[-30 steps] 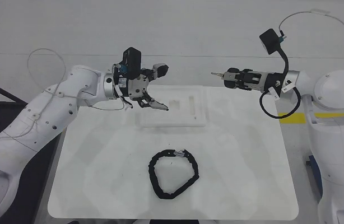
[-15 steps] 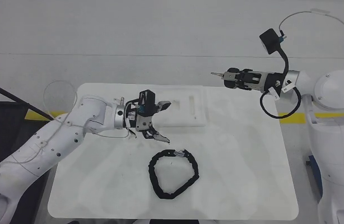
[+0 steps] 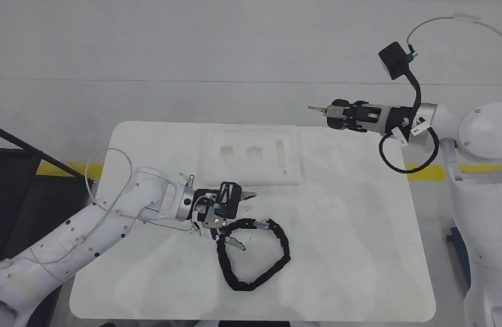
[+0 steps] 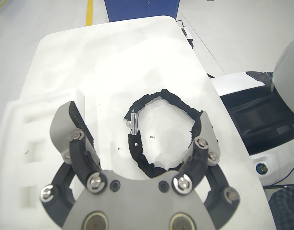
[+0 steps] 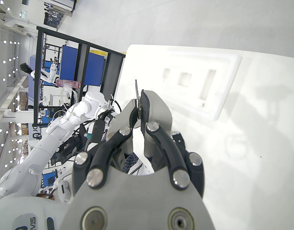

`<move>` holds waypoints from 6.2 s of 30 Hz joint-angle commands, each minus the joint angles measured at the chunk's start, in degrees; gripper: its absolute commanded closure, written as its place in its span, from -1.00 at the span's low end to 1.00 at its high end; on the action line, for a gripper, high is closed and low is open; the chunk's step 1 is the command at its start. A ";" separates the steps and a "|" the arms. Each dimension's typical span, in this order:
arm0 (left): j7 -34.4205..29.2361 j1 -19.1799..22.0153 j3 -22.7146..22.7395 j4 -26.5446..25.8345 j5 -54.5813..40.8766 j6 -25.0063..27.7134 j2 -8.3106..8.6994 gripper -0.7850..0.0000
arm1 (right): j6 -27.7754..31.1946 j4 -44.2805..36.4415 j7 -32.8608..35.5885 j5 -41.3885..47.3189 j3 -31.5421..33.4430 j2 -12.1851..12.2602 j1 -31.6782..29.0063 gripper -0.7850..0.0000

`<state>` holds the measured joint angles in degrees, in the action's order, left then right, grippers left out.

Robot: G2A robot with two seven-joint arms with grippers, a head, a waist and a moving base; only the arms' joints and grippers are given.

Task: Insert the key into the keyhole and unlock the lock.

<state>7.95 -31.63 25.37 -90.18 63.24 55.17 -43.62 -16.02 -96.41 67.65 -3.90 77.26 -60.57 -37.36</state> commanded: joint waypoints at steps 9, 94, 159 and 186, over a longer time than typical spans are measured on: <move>0.74 0.01 -0.58 4.96 3.94 -0.15 -3.16 -1.00 | 0.00 0.00 0.00 0.00 0.00 0.00 0.00 1.00; -6.88 -8.03 3.45 18.35 8.81 -8.50 -15.48 1.00 | 0.00 0.00 0.00 0.00 0.00 0.00 0.00 1.00; 10.46 -8.30 23.28 1.59 -2.40 -1.66 -12.80 1.00 | -2.42 -5.02 18.20 16.05 -1.43 5.76 6.02 1.00; 31.91 -2.44 18.88 5.12 23.33 -2.96 -15.90 1.00 | -0.28 -7.93 20.35 24.29 -19.97 15.95 17.51 1.00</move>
<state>38.17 -34.52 44.74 -85.54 84.82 52.62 -59.33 -16.30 -104.10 88.00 20.11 58.45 -45.20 -21.14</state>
